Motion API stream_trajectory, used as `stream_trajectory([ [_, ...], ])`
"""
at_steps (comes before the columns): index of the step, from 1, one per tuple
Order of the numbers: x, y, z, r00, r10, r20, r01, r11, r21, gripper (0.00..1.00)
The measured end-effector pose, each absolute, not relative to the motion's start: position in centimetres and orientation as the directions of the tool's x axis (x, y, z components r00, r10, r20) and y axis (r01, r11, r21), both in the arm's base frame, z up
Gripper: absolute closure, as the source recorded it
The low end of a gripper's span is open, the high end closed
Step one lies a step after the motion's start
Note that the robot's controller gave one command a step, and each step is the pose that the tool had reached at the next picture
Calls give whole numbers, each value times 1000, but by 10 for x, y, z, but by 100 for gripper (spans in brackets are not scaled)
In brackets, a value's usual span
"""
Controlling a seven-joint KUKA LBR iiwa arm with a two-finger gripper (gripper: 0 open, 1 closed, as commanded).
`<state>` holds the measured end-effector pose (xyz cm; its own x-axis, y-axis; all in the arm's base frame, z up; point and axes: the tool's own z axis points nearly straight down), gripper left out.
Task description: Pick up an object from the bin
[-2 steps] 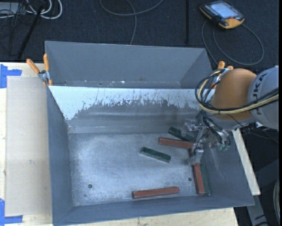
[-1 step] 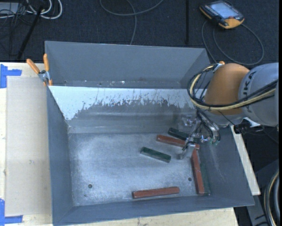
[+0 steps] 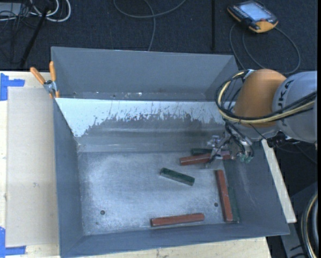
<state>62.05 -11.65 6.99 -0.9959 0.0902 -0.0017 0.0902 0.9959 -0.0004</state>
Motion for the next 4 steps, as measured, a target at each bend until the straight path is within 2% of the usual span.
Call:
stream_trajectory([
  [2, 620, -115, 71, -996, 91, 1, 91, 996, 0, 100],
  [3, 607, -106, 110, -999, 41, -5, 41, 999, -1, 100],
  [4, 610, -98, 246, -1000, 3, -6, 3, 1000, -1, 100],
])
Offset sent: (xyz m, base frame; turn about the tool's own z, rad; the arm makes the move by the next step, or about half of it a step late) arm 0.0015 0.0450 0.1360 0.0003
